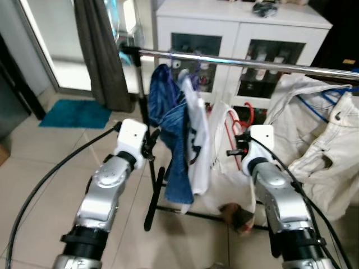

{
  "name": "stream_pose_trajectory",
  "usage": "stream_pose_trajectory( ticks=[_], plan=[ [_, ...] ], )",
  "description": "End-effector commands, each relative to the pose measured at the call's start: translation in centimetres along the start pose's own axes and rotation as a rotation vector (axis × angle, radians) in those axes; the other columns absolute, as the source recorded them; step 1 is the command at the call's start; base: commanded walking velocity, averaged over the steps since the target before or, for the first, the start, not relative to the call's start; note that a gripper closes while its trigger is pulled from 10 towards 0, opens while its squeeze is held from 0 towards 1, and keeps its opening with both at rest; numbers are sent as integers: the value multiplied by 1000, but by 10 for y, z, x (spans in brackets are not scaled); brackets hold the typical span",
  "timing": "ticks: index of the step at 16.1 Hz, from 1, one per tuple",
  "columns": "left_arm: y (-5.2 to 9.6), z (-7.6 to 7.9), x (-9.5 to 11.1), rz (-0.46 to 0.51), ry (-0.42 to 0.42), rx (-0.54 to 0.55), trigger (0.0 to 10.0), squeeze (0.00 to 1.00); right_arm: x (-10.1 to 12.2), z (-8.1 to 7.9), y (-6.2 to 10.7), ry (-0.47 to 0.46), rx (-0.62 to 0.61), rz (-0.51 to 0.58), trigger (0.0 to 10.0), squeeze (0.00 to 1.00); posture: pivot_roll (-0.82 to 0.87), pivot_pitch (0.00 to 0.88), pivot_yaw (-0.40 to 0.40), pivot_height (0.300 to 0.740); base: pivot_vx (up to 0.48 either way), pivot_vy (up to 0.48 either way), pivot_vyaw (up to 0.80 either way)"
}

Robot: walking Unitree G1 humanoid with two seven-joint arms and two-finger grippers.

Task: Hang hanger

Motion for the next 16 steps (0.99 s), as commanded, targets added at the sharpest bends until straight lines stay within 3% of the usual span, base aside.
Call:
stream_pose_trajectory(
  ticks=[1,7,11,13,16],
  plan=[
    [1,-3,4,6,-19,-3,10000,0,12,2,-1,-9,-15,52,10000,0,50,0,-9,740,364,0,0],
    [1,0,4,7,-26,-24,10000,0,15,4,0,-10,-30,69,10000,0,51,0,-6,740,361,0,0],
    [0,4,6,13,-37,-64,10000,0,28,8,-1,3,-49,114,10000,0,52,0,-4,740,362,0,0],
    [0,7,9,24,-60,-100,10000,0,33,11,-3,6,-56,120,10000,0,53,0,-3,740,351,0,0],
    [2,21,24,77,-50,-245,10000,0,47,18,-13,27,-82,135,10000,0,51,0,0,740,0,0,0]
  ],
)
Point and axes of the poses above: a point about 5 cm out from each wrist's last joint towards the gripper, its own y axis pointing back from the gripper into the wrist, its own x axis along the axis of the wrist's last joint, z = x × y, the point moved 1 cm from there along -y, pointing out of the wrist towards the gripper, and after that the axes turned 8 degrees about y, right-handed, at the moved point
